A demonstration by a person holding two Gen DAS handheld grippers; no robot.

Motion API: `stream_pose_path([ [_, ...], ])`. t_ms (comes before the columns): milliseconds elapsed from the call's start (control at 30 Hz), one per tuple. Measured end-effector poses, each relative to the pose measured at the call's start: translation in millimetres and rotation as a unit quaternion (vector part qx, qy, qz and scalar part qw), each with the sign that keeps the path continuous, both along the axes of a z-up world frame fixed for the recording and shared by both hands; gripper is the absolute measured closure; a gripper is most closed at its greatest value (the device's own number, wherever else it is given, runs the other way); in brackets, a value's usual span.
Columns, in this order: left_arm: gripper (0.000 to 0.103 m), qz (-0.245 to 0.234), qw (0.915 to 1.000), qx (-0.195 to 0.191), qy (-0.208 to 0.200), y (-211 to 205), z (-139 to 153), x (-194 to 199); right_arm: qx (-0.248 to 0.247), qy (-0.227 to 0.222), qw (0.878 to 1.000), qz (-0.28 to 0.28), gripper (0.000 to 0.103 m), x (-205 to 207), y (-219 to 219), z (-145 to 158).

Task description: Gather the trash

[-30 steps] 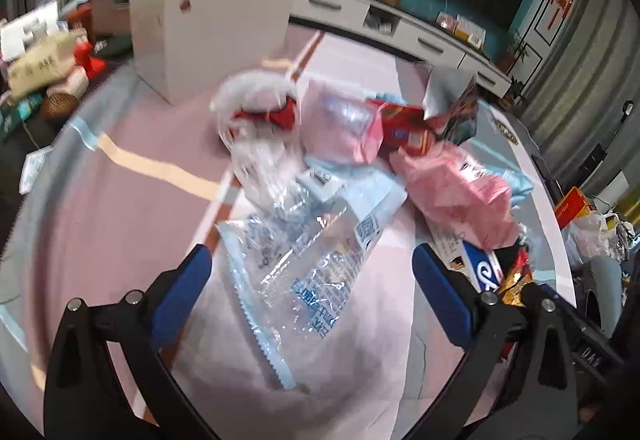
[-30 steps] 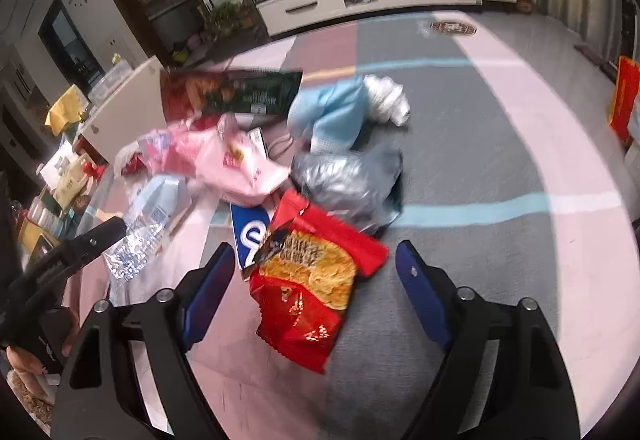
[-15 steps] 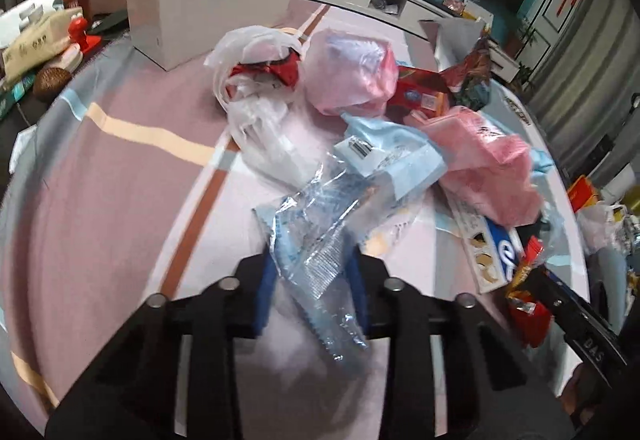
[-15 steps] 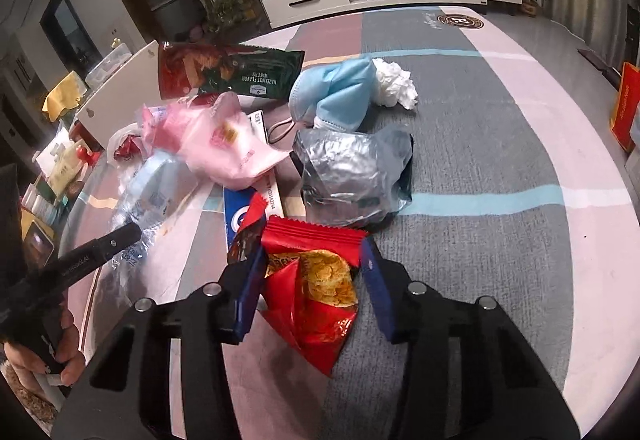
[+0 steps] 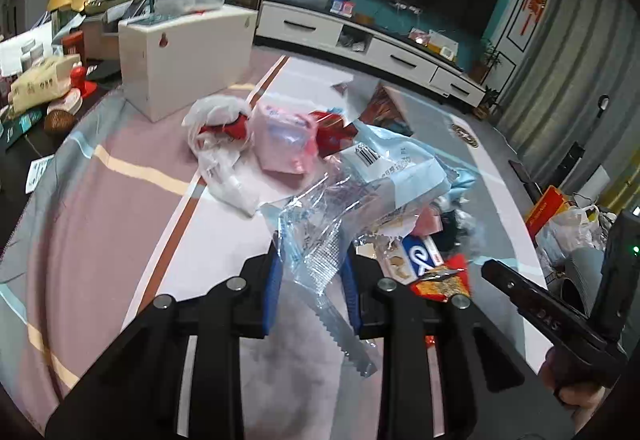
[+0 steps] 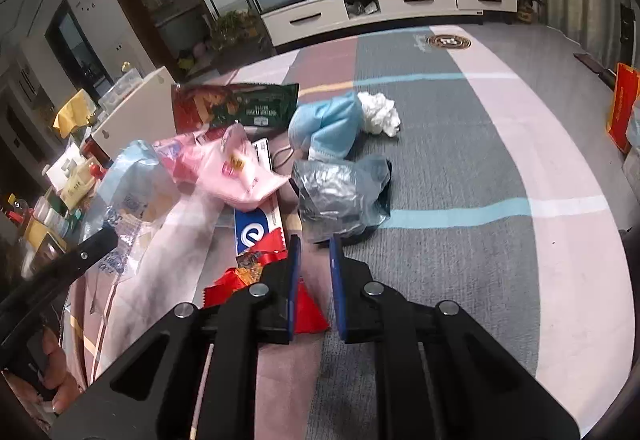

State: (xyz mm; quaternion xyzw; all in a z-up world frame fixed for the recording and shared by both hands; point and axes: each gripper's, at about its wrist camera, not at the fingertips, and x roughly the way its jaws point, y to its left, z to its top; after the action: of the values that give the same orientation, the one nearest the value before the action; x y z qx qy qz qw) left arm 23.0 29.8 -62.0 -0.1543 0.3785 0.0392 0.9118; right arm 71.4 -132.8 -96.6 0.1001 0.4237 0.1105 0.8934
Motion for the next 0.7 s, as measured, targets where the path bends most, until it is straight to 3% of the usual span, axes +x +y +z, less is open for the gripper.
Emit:
stream_pose_path([
  [367,0.075,-0.009,0.9999,0.005,-0.012,-1,12,-4,-0.007,-0.004,1.0,0.008,0.086,-2,-1,8],
  [467,0.075,-0.007,0.9998,0.009,-0.017,1,14,-5,-0.006,-0.001,1.0,0.005,0.071,-2,-3,7],
  [533,0.074,-0.006,0.9998,0.01,-0.018,2,15,-6,-0.009,-0.002,1.0,0.005,0.041,-1,-4,7],
  [600,0.074,-0.004,0.9998,0.006,-0.017,4,15,-6,-0.006,0.0,1.0,0.011,0.033,0,-3,4],
  [700,0.074,-0.004,0.9999,0.002,-0.016,4,15,-7,-0.012,0.016,0.999,0.026,0.03,7,4,-8],
])
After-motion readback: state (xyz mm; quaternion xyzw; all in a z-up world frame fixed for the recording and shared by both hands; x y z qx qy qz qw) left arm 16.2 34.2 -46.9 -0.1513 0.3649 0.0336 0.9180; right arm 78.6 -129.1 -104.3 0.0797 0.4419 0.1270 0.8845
